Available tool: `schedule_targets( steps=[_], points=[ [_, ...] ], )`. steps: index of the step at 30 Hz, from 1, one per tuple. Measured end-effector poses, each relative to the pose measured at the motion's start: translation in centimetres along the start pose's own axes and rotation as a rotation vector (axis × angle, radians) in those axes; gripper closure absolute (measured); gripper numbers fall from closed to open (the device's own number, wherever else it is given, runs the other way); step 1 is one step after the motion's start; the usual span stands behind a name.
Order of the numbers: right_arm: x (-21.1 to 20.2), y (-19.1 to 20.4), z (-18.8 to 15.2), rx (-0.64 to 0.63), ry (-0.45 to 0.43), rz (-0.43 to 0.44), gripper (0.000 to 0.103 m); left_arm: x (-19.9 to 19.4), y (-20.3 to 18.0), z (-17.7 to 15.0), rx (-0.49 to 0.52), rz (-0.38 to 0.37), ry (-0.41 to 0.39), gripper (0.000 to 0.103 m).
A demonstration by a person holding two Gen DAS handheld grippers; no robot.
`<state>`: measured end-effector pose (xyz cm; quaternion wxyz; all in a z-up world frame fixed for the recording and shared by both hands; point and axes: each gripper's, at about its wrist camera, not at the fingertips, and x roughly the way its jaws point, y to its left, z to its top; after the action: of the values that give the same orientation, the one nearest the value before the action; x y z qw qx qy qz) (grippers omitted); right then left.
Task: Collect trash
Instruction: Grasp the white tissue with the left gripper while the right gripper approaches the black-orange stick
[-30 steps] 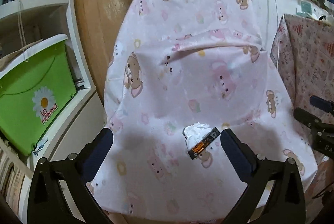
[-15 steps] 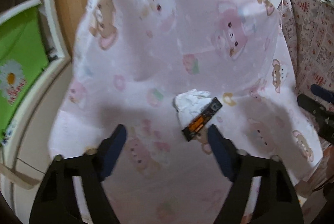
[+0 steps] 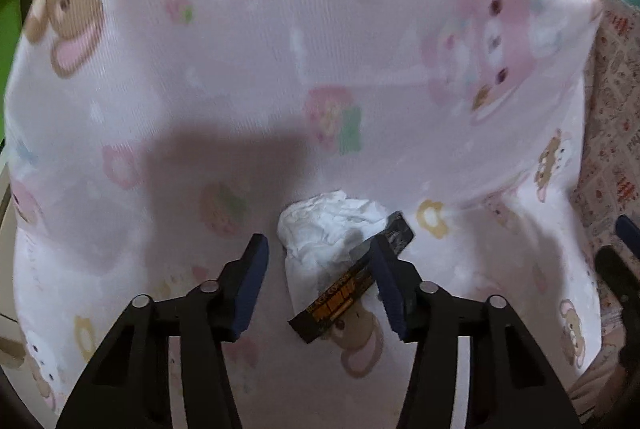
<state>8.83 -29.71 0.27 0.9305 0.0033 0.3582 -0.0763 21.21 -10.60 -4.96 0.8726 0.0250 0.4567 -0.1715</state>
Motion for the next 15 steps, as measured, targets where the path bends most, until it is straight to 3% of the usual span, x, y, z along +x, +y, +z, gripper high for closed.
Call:
schedule_targets(
  steps=[3,5,7,15],
  points=[
    [0.1,-0.6,-0.1,0.002,0.005,-0.003,0.028,0.6,0.3,-0.5,-0.019,0.041,0.0,0.069],
    [0.2,-1.0,-0.1,0.009,0.008,-0.002,0.028,0.9,0.6,-0.7,-0.047,0.001,0.022,0.074],
    [0.2,-1.3,-0.1,0.02,0.011,0.0,0.028,0.7,0.7,-0.8,-0.062,-0.04,0.034,0.095],
    [-0.1,-1.8,-0.3,0.052,0.01,0.0,0.028,-1.7,-0.9,-3.2,-0.075,-0.229,0.114,0.1]
  ],
)
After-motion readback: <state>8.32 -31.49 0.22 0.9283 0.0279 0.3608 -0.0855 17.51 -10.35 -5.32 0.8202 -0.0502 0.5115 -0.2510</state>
